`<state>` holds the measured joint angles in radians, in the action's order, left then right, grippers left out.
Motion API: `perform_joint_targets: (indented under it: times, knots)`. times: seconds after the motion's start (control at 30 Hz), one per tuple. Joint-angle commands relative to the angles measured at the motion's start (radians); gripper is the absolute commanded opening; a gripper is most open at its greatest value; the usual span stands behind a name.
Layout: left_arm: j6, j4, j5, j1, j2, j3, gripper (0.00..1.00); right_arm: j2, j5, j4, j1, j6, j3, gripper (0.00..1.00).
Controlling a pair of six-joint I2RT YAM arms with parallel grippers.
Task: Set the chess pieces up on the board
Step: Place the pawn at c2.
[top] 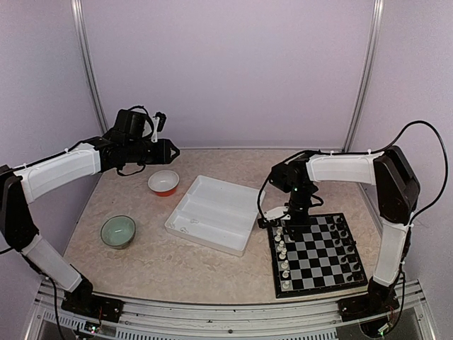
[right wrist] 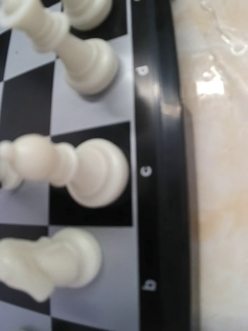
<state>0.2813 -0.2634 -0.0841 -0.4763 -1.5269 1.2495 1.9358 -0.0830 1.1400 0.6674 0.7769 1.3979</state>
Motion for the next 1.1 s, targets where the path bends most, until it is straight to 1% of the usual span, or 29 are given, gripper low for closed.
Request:
perform_joint_targets:
  times: [0.0, 0.13, 0.27, 0.6, 0.7, 0.87, 0.97, 1.07]
  knots:
    - [-0.002, -0.002, -0.018, 0.008, 0.001, -0.004, 0.36, 0.017, 0.001, -0.003, 0.01, -0.008, 0.029, 0.11]
    - [0.0, -0.001, -0.02, 0.008, -0.001, -0.005, 0.36, 0.02, -0.001, -0.009, 0.012, -0.01, 0.03, 0.09]
    - [0.001, -0.002, -0.022, 0.008, -0.004, -0.004, 0.36, 0.017, -0.002, -0.011, 0.014, -0.01, 0.029, 0.09]
    - [0.003, -0.007, -0.031, 0.008, -0.009, -0.001, 0.36, 0.005, -0.004, -0.006, 0.014, -0.008, 0.016, 0.17]
    - [0.002, -0.008, -0.031, 0.008, -0.01, 0.0, 0.36, 0.001, -0.008, 0.0, 0.014, -0.008, 0.018, 0.22]
    - [-0.006, -0.013, -0.023, 0.008, -0.01, 0.0, 0.36, -0.044, -0.005, 0.044, 0.014, -0.001, 0.037, 0.23]
    - [-0.024, -0.033, 0.006, -0.007, -0.013, 0.005, 0.36, -0.106, -0.009, 0.086, 0.004, 0.016, 0.06, 0.28]
    - [-0.061, -0.092, 0.092, -0.074, -0.037, 0.034, 0.37, -0.171, -0.049, 0.115, -0.027, 0.035, 0.09, 0.31]
